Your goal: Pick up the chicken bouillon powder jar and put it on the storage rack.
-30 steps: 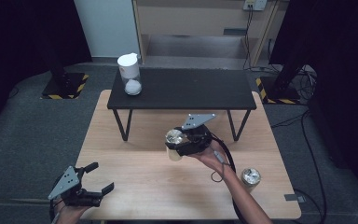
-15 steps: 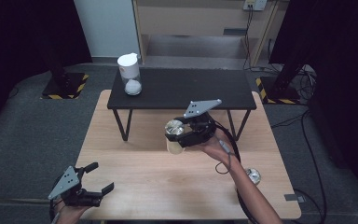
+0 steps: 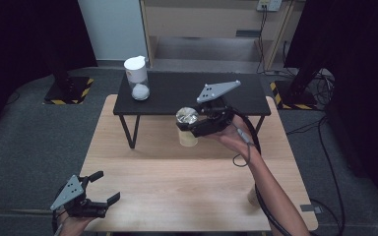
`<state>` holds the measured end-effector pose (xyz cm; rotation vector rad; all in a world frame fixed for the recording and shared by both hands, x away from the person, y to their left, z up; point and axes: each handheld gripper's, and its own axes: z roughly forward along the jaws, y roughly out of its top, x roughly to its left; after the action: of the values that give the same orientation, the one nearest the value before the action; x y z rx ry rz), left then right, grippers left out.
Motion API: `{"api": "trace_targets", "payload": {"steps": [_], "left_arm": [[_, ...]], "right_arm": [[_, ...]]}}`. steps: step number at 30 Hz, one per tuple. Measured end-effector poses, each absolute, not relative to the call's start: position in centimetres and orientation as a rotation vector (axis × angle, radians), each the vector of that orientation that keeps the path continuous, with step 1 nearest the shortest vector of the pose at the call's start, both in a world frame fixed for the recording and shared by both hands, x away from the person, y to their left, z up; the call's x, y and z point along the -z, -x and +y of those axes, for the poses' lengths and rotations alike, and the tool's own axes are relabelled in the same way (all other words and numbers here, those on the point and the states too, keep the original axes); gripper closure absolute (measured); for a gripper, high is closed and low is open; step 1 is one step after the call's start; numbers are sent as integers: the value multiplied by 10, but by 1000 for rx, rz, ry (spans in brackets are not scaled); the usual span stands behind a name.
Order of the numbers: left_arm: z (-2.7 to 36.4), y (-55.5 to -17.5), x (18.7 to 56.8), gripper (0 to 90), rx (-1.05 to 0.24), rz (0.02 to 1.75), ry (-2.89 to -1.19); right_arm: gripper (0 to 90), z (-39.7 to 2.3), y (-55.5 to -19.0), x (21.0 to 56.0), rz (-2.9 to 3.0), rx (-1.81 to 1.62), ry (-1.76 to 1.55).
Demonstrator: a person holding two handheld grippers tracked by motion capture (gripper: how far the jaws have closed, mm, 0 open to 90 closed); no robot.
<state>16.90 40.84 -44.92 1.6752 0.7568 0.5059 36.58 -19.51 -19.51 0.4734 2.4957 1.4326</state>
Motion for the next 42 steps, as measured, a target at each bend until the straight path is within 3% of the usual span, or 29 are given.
{"api": "trace_targets", "payload": {"steps": [17,42], "left_arm": [[409,-169,449,1,-504,757,-1675],[411,-169,450,1,-501,760,-1669]], "right_arm": [[354,-188,-388,159,2451,-1420,-558],[354,-165,-416,155,2320,-1371,-776]]}}
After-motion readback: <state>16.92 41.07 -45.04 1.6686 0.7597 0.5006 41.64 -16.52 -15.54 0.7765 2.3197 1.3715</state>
